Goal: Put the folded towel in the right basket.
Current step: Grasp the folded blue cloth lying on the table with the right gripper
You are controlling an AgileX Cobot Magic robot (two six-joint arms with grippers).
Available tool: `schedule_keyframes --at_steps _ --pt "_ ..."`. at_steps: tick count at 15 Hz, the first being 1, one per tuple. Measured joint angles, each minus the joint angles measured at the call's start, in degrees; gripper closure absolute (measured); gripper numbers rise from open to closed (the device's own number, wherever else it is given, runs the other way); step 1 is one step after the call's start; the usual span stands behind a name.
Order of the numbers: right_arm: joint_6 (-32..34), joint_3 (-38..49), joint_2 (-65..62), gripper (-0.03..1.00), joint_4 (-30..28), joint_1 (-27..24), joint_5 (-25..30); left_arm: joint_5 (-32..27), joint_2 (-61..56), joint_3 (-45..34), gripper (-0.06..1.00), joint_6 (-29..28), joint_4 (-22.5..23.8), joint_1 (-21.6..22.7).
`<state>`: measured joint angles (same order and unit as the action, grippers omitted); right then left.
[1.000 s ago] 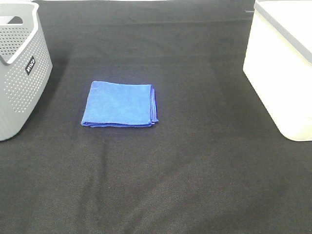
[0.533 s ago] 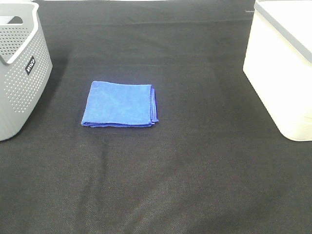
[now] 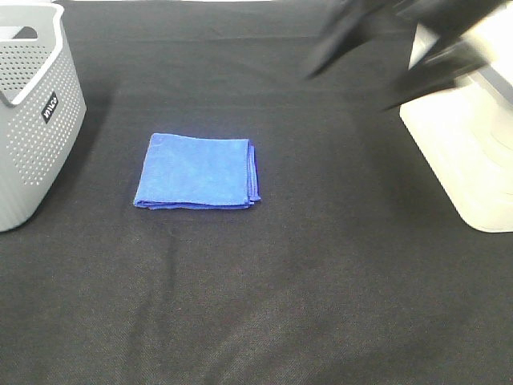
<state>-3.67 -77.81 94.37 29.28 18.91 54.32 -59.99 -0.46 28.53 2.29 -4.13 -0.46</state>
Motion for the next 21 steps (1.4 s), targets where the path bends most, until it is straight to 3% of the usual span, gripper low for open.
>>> schedule_keyframes --at_steps 7,12,15,18,21 --pt "-0.5 -4.8 21.9 0.02 6.1 8.7 -13.1 0.0 0.0 0.0 -0.03 0.0 0.0 0.0" --pt "3.7 -22.5 36.8 0.02 6.5 6.0 -11.9 0.0 0.0 0.0 -0.03 0.0 0.0 0.0" --pt "7.6 -32.3 44.5 0.02 2.9 5.7 -8.1 0.0 0.0 0.0 -0.03 0.0 0.0 0.0" --pt "11.3 -34.5 46.6 0.02 -3.8 4.1 -6.4 0.0 0.0 0.0 -0.03 0.0 0.0 0.0" --pt "12.2 -35.0 47.3 0.02 -5.0 4.0 -6.8 0.0 0.0 0.0 -0.03 0.0 0.0 0.0"
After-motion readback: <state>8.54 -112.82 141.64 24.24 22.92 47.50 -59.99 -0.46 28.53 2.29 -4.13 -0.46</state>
